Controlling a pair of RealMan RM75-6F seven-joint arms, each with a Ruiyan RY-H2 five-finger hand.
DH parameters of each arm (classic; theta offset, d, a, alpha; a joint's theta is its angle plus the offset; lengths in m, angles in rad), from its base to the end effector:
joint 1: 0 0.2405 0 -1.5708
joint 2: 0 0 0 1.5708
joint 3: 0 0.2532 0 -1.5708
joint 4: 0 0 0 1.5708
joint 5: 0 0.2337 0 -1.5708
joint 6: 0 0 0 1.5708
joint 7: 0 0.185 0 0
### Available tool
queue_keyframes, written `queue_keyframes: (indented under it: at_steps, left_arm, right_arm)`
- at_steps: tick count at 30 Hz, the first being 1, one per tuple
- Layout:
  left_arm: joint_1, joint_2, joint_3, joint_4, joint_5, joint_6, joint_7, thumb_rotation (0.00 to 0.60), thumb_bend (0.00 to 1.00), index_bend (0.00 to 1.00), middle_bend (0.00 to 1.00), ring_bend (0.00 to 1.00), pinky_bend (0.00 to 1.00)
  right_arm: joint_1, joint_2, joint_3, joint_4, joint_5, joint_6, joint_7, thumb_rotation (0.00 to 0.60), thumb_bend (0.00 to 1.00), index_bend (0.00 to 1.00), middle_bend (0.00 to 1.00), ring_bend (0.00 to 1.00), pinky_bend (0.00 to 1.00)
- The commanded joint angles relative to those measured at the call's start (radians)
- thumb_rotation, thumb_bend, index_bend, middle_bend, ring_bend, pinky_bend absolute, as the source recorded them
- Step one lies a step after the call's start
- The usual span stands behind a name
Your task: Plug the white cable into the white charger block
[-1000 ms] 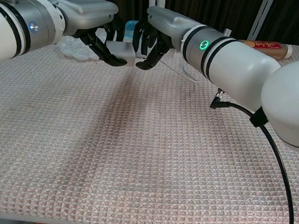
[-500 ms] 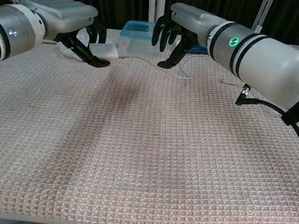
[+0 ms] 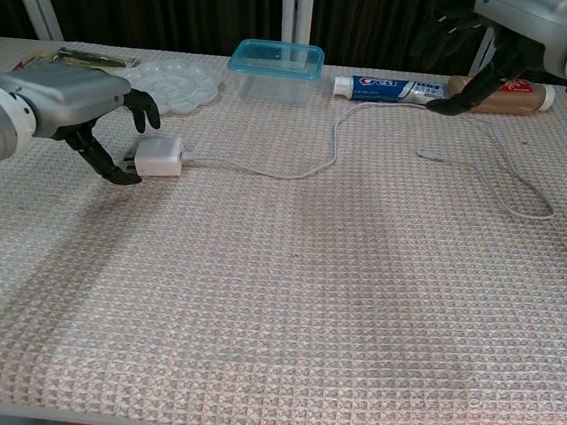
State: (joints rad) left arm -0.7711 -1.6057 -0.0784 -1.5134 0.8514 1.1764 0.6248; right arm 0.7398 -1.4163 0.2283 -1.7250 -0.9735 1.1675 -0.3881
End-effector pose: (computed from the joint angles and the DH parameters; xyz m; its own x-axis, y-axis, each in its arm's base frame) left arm -0.1618 0.3684 -0.0595 0.5697 0.2278 0.7896 0.8198 -0.2251 -0.5266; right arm -0.1102 -0.3834 0.0128 0.2972 -0.1427 0.9441 -0.9316 -0.2602 0.2539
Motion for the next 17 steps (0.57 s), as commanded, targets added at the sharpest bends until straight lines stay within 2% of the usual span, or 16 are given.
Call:
queue_keyframes:
  at_steps: [1, 3, 8, 12, 17]
  left_arm:
    - [0.063, 0.068, 0.023, -0.058, 0.091, 0.101, -0.033, 0.543, 0.16, 0.23, 0.25, 0.08, 0.01]
    - [0.103, 0.114, 0.032, -0.085, 0.136, 0.169, -0.051, 0.591, 0.16, 0.23, 0.25, 0.08, 0.0]
    - [0.234, 0.283, 0.093, -0.162, 0.257, 0.315, -0.136, 0.6, 0.15, 0.23, 0.25, 0.08, 0.0]
    - [0.331, 0.403, 0.167, -0.211, 0.35, 0.372, -0.228, 0.6, 0.15, 0.24, 0.25, 0.08, 0.0]
    - [0.464, 0.46, 0.228, -0.258, 0.444, 0.487, -0.295, 0.6, 0.15, 0.24, 0.25, 0.08, 0.0]
  right_arm:
    - [-0.082, 0.09, -0.052, -0.063, -0.075, 0.061, 0.045, 0.6, 0.15, 0.31, 0.29, 0.18, 0.02]
    - [-0.128, 0.141, -0.087, -0.089, -0.12, 0.092, 0.067, 0.6, 0.17, 0.31, 0.29, 0.16, 0.03]
    - [-0.27, 0.279, -0.197, -0.118, -0.265, 0.177, 0.18, 0.6, 0.21, 0.27, 0.24, 0.1, 0.02]
    - [-0.371, 0.321, -0.258, -0.083, -0.364, 0.257, 0.293, 0.6, 0.22, 0.26, 0.22, 0.07, 0.01]
    - [-0.474, 0.33, -0.302, -0.036, -0.469, 0.353, 0.427, 0.6, 0.23, 0.25, 0.21, 0.06, 0.01]
